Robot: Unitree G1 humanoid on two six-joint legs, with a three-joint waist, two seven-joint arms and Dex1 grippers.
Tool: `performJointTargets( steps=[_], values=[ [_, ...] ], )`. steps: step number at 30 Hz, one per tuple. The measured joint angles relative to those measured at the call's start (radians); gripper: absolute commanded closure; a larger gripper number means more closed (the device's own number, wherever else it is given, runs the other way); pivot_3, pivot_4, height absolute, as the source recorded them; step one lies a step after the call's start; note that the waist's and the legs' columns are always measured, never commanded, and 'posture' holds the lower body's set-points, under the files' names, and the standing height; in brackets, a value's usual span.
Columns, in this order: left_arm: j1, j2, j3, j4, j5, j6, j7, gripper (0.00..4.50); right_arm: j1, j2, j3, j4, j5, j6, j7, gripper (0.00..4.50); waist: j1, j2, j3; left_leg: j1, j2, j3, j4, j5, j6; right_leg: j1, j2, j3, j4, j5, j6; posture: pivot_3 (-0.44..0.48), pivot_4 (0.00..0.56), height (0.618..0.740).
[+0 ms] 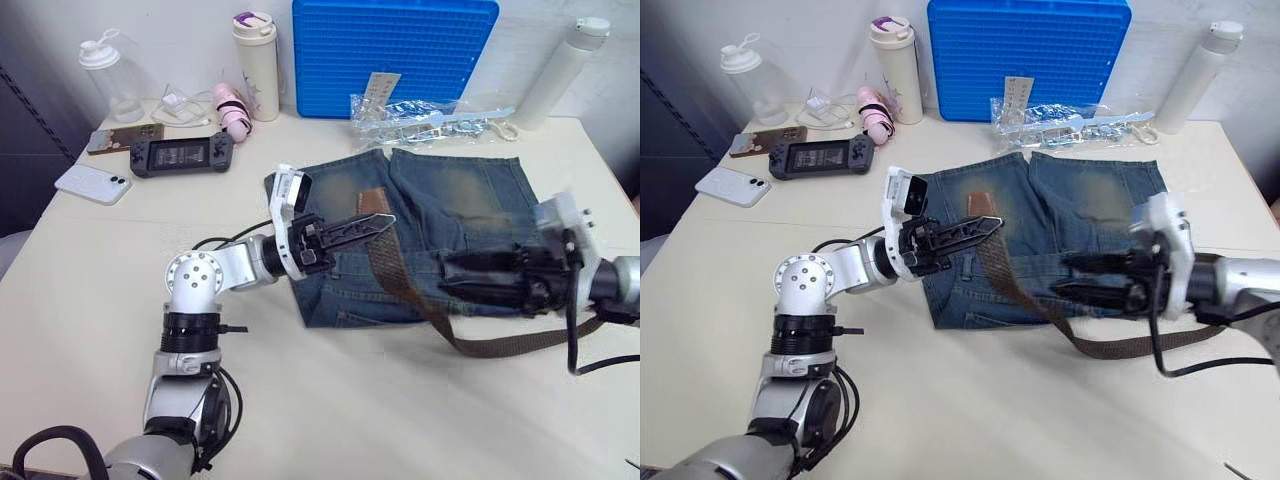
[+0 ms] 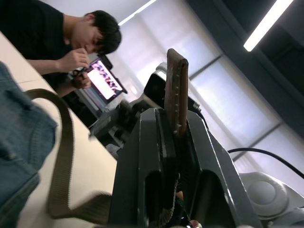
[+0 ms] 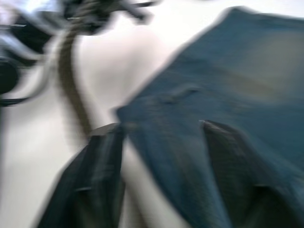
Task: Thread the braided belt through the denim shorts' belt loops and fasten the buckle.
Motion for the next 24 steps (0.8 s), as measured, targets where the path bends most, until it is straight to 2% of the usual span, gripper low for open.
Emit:
performJointTargets(
  steps=[1, 3, 4, 6, 7, 9, 10, 11, 13, 15, 19, 24],
  values=[
    [-0.019, -0.013, 0.019, 0.048, 0.017, -0.020, 0.047, 4.50, -0.003, 0.033, -0.050, 0.019, -0.009, -0.009, -0.053, 0.06, 0.000, 0.000, 0.000, 0.000, 0.000, 0.000, 0.000, 0.000, 0.000, 0.000, 0.000, 0.000, 0.000, 0.000, 0.000, 0.000, 0.150, 0.689],
    [-0.061, -0.062, 0.076, 0.147, 0.038, -0.073, 0.170, 4.50, -0.035, 0.145, -0.139, 0.011, 0.012, -0.012, -0.228, 0.06, 0.000, 0.000, 0.000, 0.000, 0.000, -0.001, 0.000, 0.000, 0.000, 0.000, 0.000, 0.000, 0.001, 0.000, 0.000, 0.000, 0.150, 0.689],
    [-0.074, -0.078, 0.095, 0.175, 0.043, -0.092, 0.208, 4.50, -0.045, 0.182, -0.157, -0.006, 0.027, -0.013, -0.283, 0.06, 0.001, 0.000, 0.000, -0.001, 0.000, -0.001, 0.000, 0.000, 0.000, -0.001, 0.000, 0.000, 0.000, 0.000, 0.000, 0.000, 0.150, 0.689],
    [-0.110, -0.126, 0.137, 0.240, 0.046, -0.123, 0.301, 4.50, -0.040, 0.282, -0.190, -0.083, 0.107, 0.012, -0.487, 0.06, 0.001, 0.000, 0.000, -0.002, 0.001, -0.001, 0.000, 0.000, -0.001, -0.002, 0.001, 0.001, 0.000, 0.000, 0.000, 0.000, 0.150, 0.689],
    [-0.129, -0.151, 0.157, 0.270, 0.046, -0.135, 0.340, 4.50, -0.017, 0.325, -0.193, -0.127, 0.201, 0.026, -0.601, 0.06, 0.001, 0.000, 0.000, -0.002, 0.001, -0.002, -0.001, 0.000, -0.001, -0.003, 0.001, 0.001, 0.000, 0.000, 0.000, 0.000, 0.150, 0.689],
    [-0.163, -0.187, 0.193, 0.315, 0.044, -0.155, 0.405, 4.50, 0.048, 0.406, -0.147, -0.209, 0.495, 0.004, -0.853, 0.06, 0.000, 0.000, 0.000, -0.005, 0.001, -0.002, -0.001, 0.000, -0.001, -0.006, 0.002, 0.003, 0.001, 0.000, 0.000, 0.000, 0.150, 0.689],
    [-0.171, -0.195, 0.204, 0.327, 0.044, -0.159, 0.418, 4.50, 0.057, 0.428, -0.123, -0.235, 0.580, -0.010, -0.910, 0.06, -0.001, 0.000, 0.000, -0.005, 0.001, -0.001, -0.001, 0.000, -0.001, -0.007, 0.002, 0.003, 0.002, 0.000, 0.000, 0.000, 0.150, 0.689],
    [-0.188, -0.210, 0.217, 0.348, 0.044, -0.168, 0.437, 4.50, 0.065, 0.472, -0.069, -0.292, 0.774, -0.094, -1.042, 0.06, -0.003, 0.000, 0.000, -0.006, 0.000, 0.002, -0.001, 0.000, -0.001, -0.010, 0.002, 0.003, 0.003, 0.000, 0.000, 0.000, 0.150, 0.689],
    [-0.212, -0.225, 0.223, 0.379, 0.049, -0.177, 0.442, 4.50, 0.067, 0.519, -0.003, -0.366, 0.921, -0.183, -1.144, 0.06, -0.004, -0.001, 0.000, -0.005, 0.000, 0.003, 0.000, 0.000, -0.001, -0.010, 0.002, 0.002, 0.005, 0.000, 0.000, 0.000, 0.150, 0.689],
    [-0.240, -0.241, 0.212, 0.406, 0.069, -0.184, 0.436, 4.50, 0.087, 0.563, 0.084, -0.422, 0.976, -0.232, -1.208, 0.06, -0.004, -0.001, 0.000, -0.005, 0.000, 0.003, 0.001, 0.000, -0.001, -0.010, 0.002, 0.002, 0.006, 0.000, 0.000, 0.000, 0.150, 0.689],
    [-0.270, -0.262, 0.209, 0.422, 0.085, -0.189, 0.420, 4.50, 0.125, 0.643, 0.219, -0.420, 0.932, -0.285, -1.267, 0.06, -0.006, -0.001, 0.000, -0.005, 0.000, 0.006, 0.001, 0.000, 0.000, -0.014, 0.002, 0.005, 0.009, 0.000, 0.000, 0.000, 0.150, 0.689],
    [-0.276, -0.311, 0.219, 0.405, 0.080, -0.175, 0.429, 4.50, 0.117, 0.793, 0.310, -0.337, 0.830, -0.369, -1.249, 0.06, -0.014, -0.001, 0.000, -0.005, 0.001, 0.007, 0.001, 0.000, 0.000, -0.015, 0.002, 0.006, 0.012, 0.000, 0.000, 0.000, 0.150, 0.689]
  ],
)
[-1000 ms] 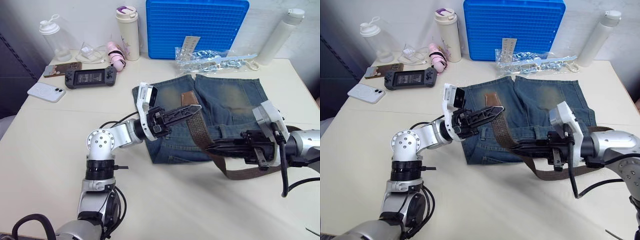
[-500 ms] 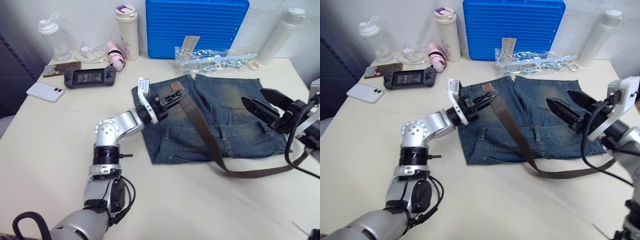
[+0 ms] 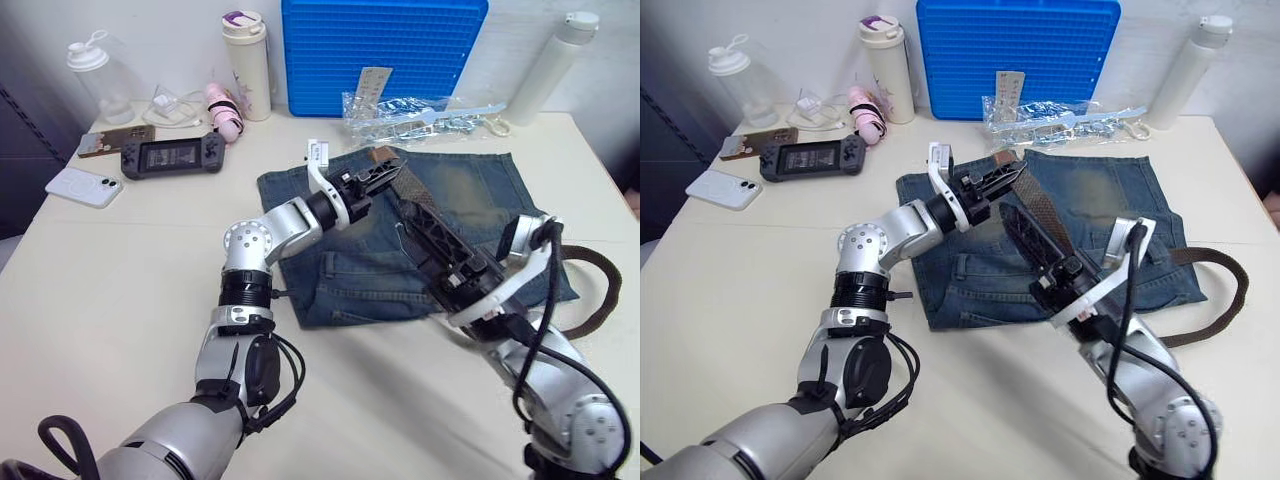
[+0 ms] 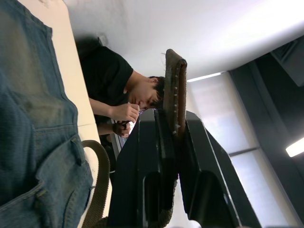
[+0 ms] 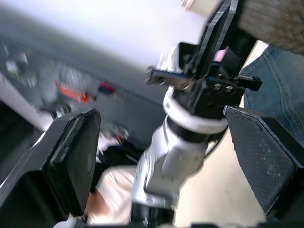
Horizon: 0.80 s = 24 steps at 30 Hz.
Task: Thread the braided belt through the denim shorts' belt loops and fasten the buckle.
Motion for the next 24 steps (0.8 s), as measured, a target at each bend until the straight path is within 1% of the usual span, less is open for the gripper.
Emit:
performJointTargets(
  steps=[4, 7, 11, 17, 24],
  values=[
    [0.005, -0.034, 0.007, -0.043, -0.021, 0.009, 0.041, 4.50, -0.023, 0.059, 0.013, 0.050, -0.056, -0.038, 0.031, 0.06, -0.004, 0.000, 0.000, -0.001, 0.001, 0.000, 0.000, 0.000, 0.000, -0.001, 0.000, 0.000, 0.000, 0.000, 0.000, 0.000, 0.150, 0.689],
    [0.011, -0.035, 0.016, -0.091, -0.040, 0.009, 0.077, 4.50, -0.045, 0.100, -0.014, 0.101, -0.112, -0.090, 0.058, 0.06, -0.011, 0.000, 0.000, 0.000, 0.000, 0.000, 0.000, 0.000, 0.000, 0.000, 0.000, 0.000, 0.000, 0.000, 0.000, 0.000, 0.150, 0.689],
    [0.032, -0.035, 0.016, -0.121, -0.055, 0.004, 0.110, 4.50, -0.057, 0.136, -0.027, 0.117, -0.159, -0.127, 0.080, 0.06, -0.015, 0.000, 0.000, 0.000, 0.000, 0.000, 0.000, 0.000, 0.000, -0.001, 0.000, 0.001, 0.001, 0.000, 0.000, 0.000, 0.150, 0.689],
    [0.056, -0.035, 0.003, -0.140, -0.055, -0.014, 0.130, 4.50, -0.087, 0.162, -0.033, 0.128, -0.210, -0.152, 0.103, 0.06, -0.015, 0.000, 0.000, -0.001, 0.000, 0.000, 0.000, 0.000, 0.000, -0.001, 0.000, 0.001, 0.001, 0.000, 0.000, 0.000, 0.150, 0.689],
    [0.072, -0.035, -0.024, -0.156, -0.055, -0.035, 0.130, 4.50, -0.095, 0.159, -0.023, 0.146, -0.265, -0.133, 0.128, 0.06, -0.016, 0.000, 0.000, 0.000, 0.000, 0.000, 0.000, 0.000, 0.000, -0.001, 0.000, 0.001, 0.001, 0.000, 0.000, 0.000, 0.150, 0.689]
  ],
)
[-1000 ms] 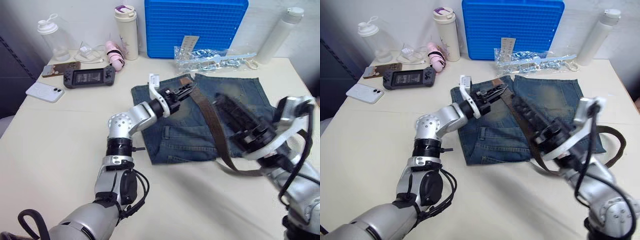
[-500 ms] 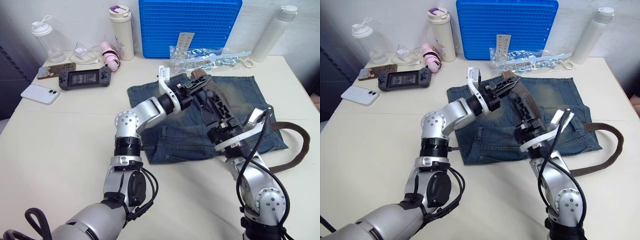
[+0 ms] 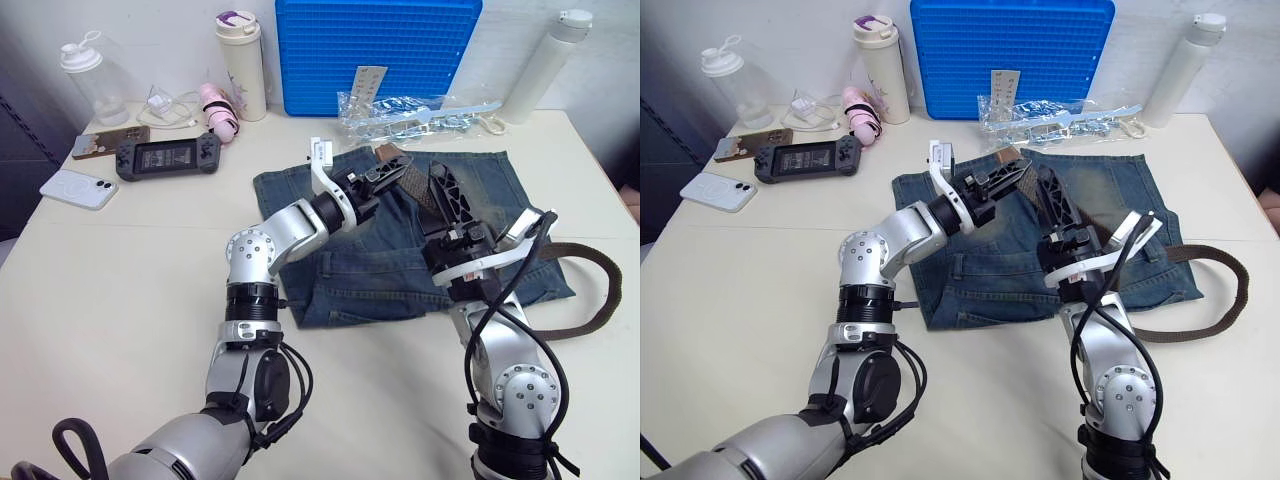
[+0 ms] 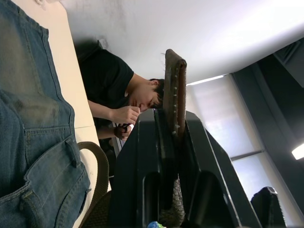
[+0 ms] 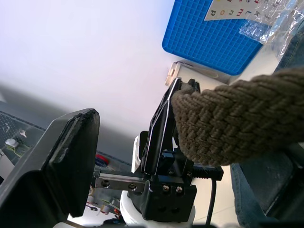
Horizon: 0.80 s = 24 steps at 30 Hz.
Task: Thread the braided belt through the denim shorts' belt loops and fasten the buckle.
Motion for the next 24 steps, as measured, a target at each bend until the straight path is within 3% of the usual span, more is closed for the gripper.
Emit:
performJointTargets(
  steps=[8, 11, 18, 24],
  values=[
    [0.012, 0.001, -0.029, -0.020, -0.007, -0.013, 0.009, 4.50, -0.050, 0.005, 0.012, 0.053, -0.094, 0.021, 0.010, 0.06, 0.000, 0.000, 0.000, 0.000, 0.000, 0.000, 0.000, 0.000, 0.000, 0.000, 0.000, 0.000, 0.000, 0.000, 0.000, 0.000, 0.150, 0.689],
    [0.013, 0.001, -0.033, -0.035, -0.012, -0.024, 0.013, 4.50, -0.057, 0.024, 0.012, 0.064, -0.113, 0.020, 0.012, 0.88, 0.000, 0.000, 0.000, 0.000, 0.000, 0.000, 0.000, 0.000, 0.000, 0.000, 0.000, 0.000, 0.000, 0.000, 0.000, 0.000, 0.150, 0.689],
    [0.015, 0.001, -0.044, -0.035, -0.017, -0.056, 0.019, 4.50, -0.056, 0.047, 0.002, 0.064, -0.123, 0.019, 0.012, 4.31, 0.000, 0.000, 0.000, 0.000, 0.000, 0.000, 0.000, 0.000, 0.000, 0.000, 0.000, 0.000, 0.000, 0.000, 0.000, 0.000, 0.150, 0.689],
    [0.016, 0.001, -0.061, -0.036, -0.025, -0.078, 0.022, 4.50, -0.059, 0.074, -0.012, 0.074, -0.132, 0.019, 0.015, 4.43, -0.001, 0.000, 0.000, 0.000, 0.000, 0.000, 0.000, 0.000, 0.000, 0.000, 0.000, 0.000, 0.000, 0.000, 0.000, 0.000, 0.150, 0.689]
  ],
)
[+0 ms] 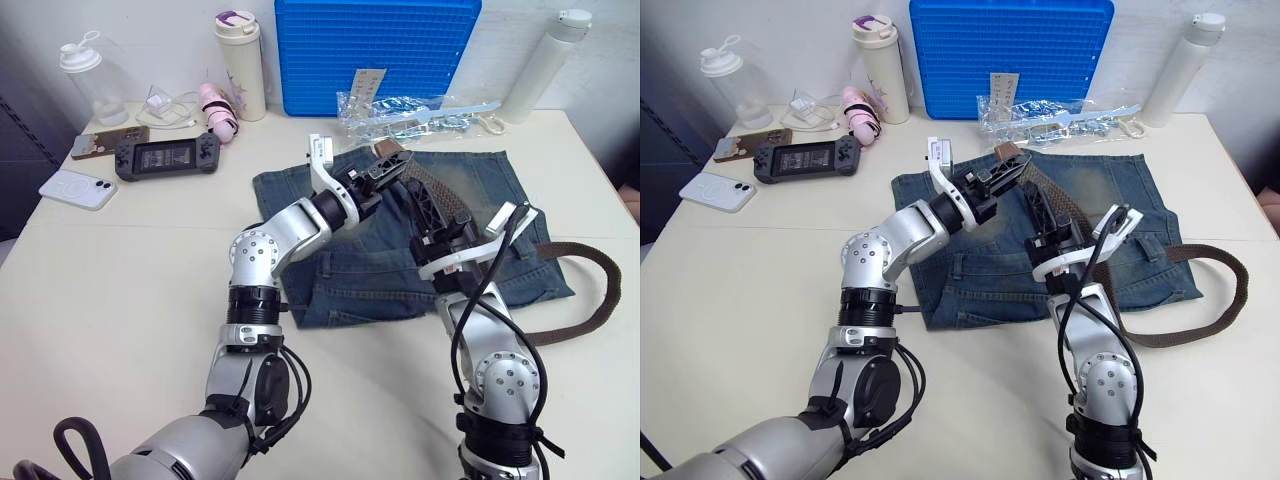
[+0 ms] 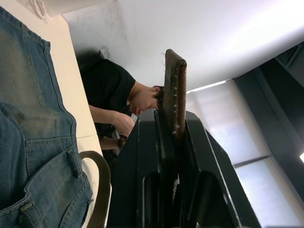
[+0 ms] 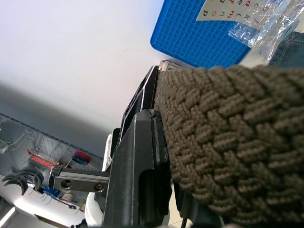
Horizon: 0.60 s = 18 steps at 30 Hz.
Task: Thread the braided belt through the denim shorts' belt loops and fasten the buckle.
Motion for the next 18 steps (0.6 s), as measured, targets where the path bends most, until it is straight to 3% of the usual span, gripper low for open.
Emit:
performJointTargets(
  steps=[5, 9, 15, 18],
  values=[
    [0.003, 0.001, -0.013, -0.001, -0.004, -0.011, 0.010, 4.50, -0.005, 0.007, -0.010, 0.005, -0.001, 0.000, 0.003, 4.43, 0.000, 0.000, 0.000, 0.000, 0.000, 0.000, 0.000, 0.000, 0.000, 0.000, 0.000, 0.000, 0.000, 0.000, 0.000, 0.000, 0.150, 0.689],
    [0.016, 0.008, -0.039, -0.005, 0.007, 0.001, -0.015, 2.80, -0.019, -0.038, -0.043, 0.006, 0.004, 0.005, 0.006, 4.50, 0.002, 0.000, 0.000, 0.000, -0.001, 0.000, 0.000, 0.000, 0.000, 0.000, 0.000, 0.000, 0.000, 0.000, 0.000, 0.000, 0.150, 0.689],
    [0.062, 0.097, -0.096, -0.009, 0.070, 0.062, -0.163, 0.02, 0.002, -0.330, -0.229, 0.000, 0.127, 0.085, 0.002, 4.50, 0.002, 0.000, 0.000, -0.002, 0.000, 0.000, 0.000, 0.000, 0.000, -0.001, 0.001, 0.000, 0.000, 0.000, 0.000, 0.000, 0.150, 0.689],
    [0.063, 0.187, -0.234, -0.082, 0.179, 0.070, -0.336, 0.02, 0.093, -0.540, -0.337, -0.002, 0.222, 0.175, 0.020, 4.50, 0.006, 0.001, 0.000, -0.003, 0.000, 0.001, 0.000, 0.000, 0.000, -0.001, 0.000, 0.000, -0.001, 0.000, 0.000, 0.000, 0.150, 0.689]
  ],
)
